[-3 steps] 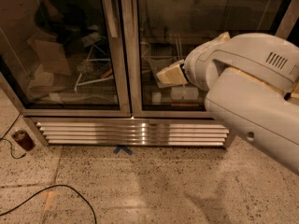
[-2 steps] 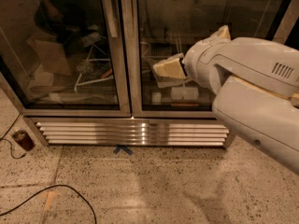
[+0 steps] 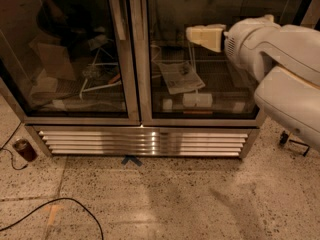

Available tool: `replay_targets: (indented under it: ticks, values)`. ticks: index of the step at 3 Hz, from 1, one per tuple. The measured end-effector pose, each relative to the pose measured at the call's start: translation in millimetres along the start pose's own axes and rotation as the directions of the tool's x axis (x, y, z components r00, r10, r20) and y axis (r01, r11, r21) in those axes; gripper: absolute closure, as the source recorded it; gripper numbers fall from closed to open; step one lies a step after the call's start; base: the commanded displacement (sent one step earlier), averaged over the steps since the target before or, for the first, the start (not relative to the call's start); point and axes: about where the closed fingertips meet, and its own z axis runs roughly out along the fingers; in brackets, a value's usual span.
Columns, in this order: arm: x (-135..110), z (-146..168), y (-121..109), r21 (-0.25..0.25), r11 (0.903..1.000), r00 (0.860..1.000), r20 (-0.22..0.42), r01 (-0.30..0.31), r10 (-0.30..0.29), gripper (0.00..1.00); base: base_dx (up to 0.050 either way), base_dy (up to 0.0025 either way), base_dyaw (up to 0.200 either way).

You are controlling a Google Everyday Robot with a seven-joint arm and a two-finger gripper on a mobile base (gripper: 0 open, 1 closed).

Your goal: Pick orange can from middle drawer and place on counter

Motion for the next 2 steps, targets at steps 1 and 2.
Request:
replay_targets:
  ticks: [1,2]
  values:
    - [27.2,6.0,-20.2,0.024,0.9949,0.995,-0.004,-0.099,0.099,0.0,0.0,0.0,0.0]
    - [26.4,6.2,-20.3,0.027,0.9948,0.995,-0.001,-0.098,0.099,0.0,0.0,0.0,0.0]
